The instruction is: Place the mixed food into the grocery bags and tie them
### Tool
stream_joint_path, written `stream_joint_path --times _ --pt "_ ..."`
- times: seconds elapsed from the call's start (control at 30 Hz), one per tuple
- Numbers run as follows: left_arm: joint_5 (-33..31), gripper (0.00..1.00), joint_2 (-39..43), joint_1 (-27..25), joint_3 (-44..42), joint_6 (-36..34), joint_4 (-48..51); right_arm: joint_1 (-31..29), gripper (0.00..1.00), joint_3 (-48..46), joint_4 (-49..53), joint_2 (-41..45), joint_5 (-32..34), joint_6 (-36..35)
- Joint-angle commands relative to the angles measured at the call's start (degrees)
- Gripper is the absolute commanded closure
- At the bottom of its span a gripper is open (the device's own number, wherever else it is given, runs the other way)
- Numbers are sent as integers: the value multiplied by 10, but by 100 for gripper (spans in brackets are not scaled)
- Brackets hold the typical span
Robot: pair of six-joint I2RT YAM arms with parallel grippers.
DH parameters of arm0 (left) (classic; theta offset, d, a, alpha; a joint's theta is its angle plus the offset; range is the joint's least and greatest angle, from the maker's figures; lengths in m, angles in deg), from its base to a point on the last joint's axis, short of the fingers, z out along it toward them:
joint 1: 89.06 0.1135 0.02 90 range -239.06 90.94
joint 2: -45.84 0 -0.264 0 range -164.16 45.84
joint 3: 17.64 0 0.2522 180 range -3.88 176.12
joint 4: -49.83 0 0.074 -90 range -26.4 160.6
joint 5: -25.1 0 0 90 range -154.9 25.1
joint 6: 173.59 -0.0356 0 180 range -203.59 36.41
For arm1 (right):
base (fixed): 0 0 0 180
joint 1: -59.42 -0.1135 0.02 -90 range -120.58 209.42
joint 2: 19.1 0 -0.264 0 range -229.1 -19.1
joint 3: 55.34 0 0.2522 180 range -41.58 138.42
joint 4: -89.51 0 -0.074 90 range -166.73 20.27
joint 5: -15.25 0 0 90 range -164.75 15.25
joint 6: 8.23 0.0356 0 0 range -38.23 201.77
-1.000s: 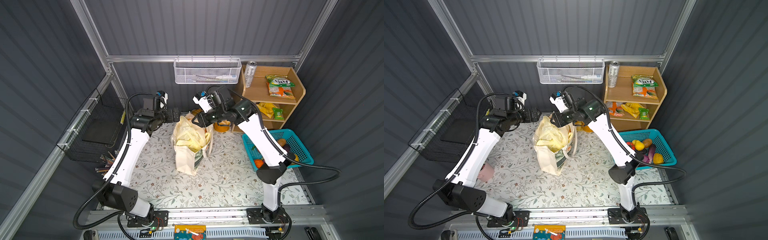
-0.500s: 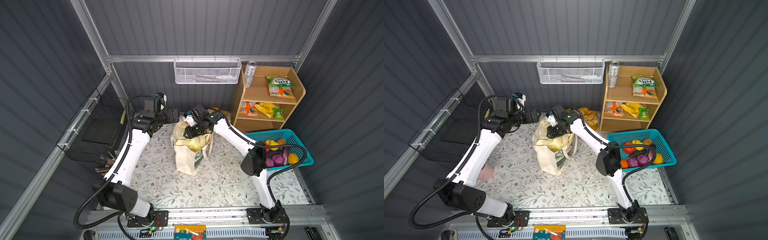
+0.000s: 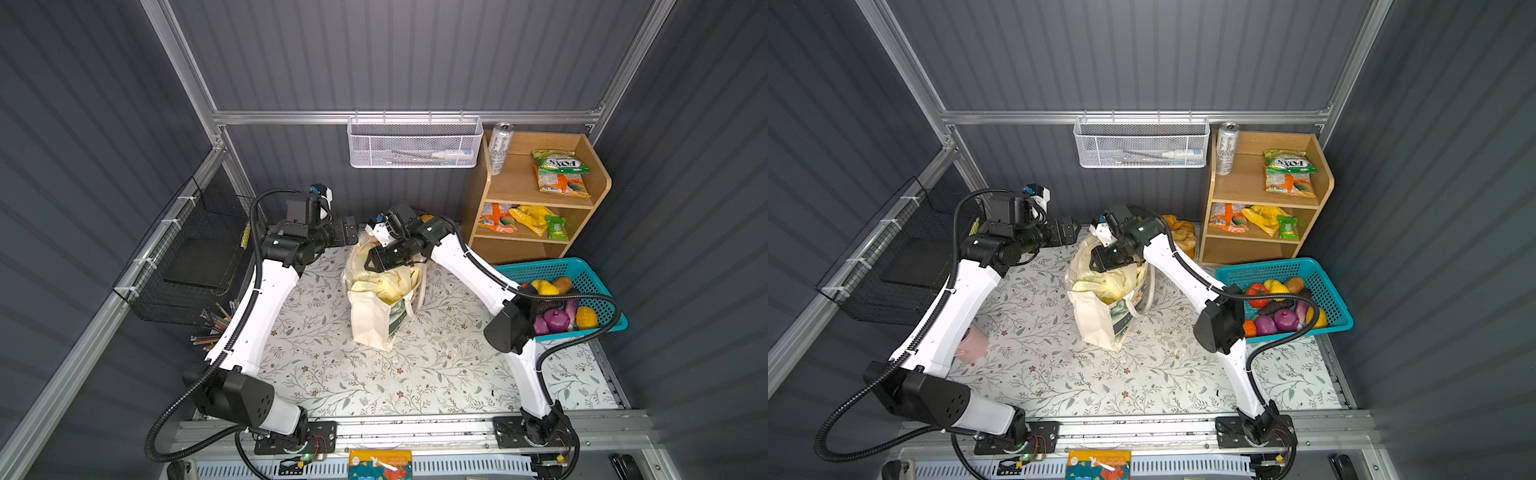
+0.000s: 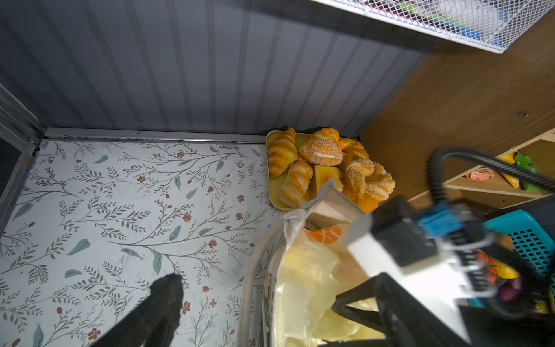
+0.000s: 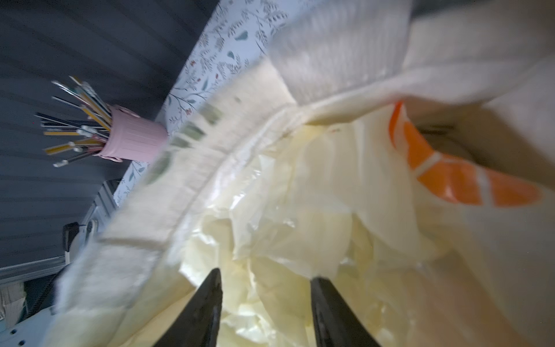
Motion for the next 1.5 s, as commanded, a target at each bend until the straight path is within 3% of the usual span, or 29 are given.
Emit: stream_joint_path --times 0.0,0.13,0.6,0.77,0.97,1.2,1.3,1.47 --pt "6 0 5 3 21 -2 8 3 49 33 7 59 -9 -2" --pt "5 0 7 3 20 -5 7 2 48 13 1 81 -28 2" --pt "-8 0 15 3 15 -1 9 -23 49 -233 -140 117 -64 55" --pt "-3 0 14 3 19 3 10 -19 49 -227 -126 107 -54 48" --pt "2 0 8 3 36 -1 13 -2 48 -156 -85 152 -47 33" --pt "-33 0 -16 5 106 -41 38 65 38 -159 -74 285 -35 27" --pt "-35 0 -12 17 100 -60 17 120 29 -243 -98 373 -17 29" --pt "-69 0 26 31 14 -56 -40 246 19 -422 -169 518 -29 61"
